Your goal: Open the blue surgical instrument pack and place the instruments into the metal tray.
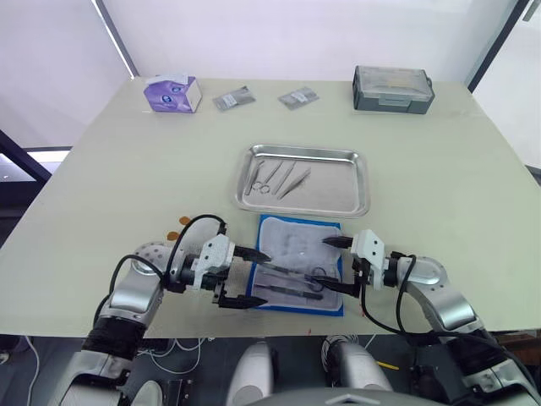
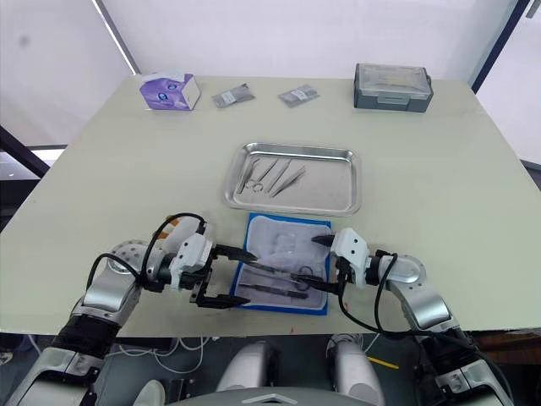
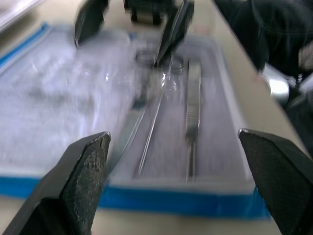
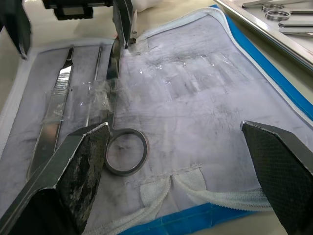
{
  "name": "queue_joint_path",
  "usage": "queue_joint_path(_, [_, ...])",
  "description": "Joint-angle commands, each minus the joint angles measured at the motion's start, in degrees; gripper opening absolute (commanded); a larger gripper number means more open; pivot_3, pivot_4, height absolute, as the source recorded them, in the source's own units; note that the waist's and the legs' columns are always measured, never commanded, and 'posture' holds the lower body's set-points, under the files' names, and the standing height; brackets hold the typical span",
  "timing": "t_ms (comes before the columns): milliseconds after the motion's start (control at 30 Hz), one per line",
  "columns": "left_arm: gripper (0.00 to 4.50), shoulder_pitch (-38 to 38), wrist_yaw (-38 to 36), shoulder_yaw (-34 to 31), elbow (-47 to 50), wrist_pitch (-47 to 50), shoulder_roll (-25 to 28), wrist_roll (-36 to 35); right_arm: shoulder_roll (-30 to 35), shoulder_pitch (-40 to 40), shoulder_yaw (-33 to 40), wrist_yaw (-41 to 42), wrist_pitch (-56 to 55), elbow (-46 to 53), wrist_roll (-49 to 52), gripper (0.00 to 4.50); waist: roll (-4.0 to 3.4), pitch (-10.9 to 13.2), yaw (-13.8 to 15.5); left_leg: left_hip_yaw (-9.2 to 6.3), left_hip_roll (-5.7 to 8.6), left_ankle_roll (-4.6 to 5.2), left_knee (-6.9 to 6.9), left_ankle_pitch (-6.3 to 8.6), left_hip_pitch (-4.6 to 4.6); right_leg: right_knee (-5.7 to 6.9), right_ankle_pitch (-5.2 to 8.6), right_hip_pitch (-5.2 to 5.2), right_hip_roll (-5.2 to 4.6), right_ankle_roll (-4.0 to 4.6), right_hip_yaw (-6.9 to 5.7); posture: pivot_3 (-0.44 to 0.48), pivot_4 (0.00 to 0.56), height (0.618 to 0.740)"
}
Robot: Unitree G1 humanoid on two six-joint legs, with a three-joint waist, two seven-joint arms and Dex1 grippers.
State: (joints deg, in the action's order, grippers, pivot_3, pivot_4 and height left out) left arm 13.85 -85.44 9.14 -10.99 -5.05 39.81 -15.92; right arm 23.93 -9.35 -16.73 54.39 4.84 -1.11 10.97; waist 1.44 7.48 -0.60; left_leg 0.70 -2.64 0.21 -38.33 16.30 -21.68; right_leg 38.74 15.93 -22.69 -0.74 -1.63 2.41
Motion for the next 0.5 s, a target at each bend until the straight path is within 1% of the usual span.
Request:
queue_joint_path(33, [4.45, 2.62, 0.64, 1.76, -3.85, -3.28, -0.2, 3.78, 1.76, 3.27, -1.69, -0.62, 3.71, -4.83, -2.91, 4.5, -0.01, -0.04, 0.12, 0.0, 0.01, 0.0, 0.0, 0.0, 0.01, 0.0, 0.0, 0.01, -0.01, 0.0, -0.01, 0.0, 0.15, 0.731])
queue_joint_path(200, [4.45, 4.08, -1.96, 3.51, -8.41, -7.93, 0.31, 5.18, 1.97, 3.39, -1.61, -0.8, 3.7, -4.62, -2.86, 4.5, -0.31, -0.31, 0.13, 0.03, 0.02, 0.0, 0.0, 0.0, 0.02, 0.0, 0.0, 0.02, -0.01, -0.01, 0.02, 0.0, 0.15, 0.731])
queue_joint_path(500, [4.45, 4.45, -4.66, 4.92, -11.65, -10.63, -1.85, 3.88, 2.53, 2.74, -1.28, -0.7, 4.45, -3.23, -2.48, 4.5, -0.58, -0.49, 0.23, 0.04, 0.04, 0.01, 0.0, 0.0, 0.02, 0.0, 0.0, 0.02, -0.02, -0.02, 0.03, 0.0, 0.15, 0.731])
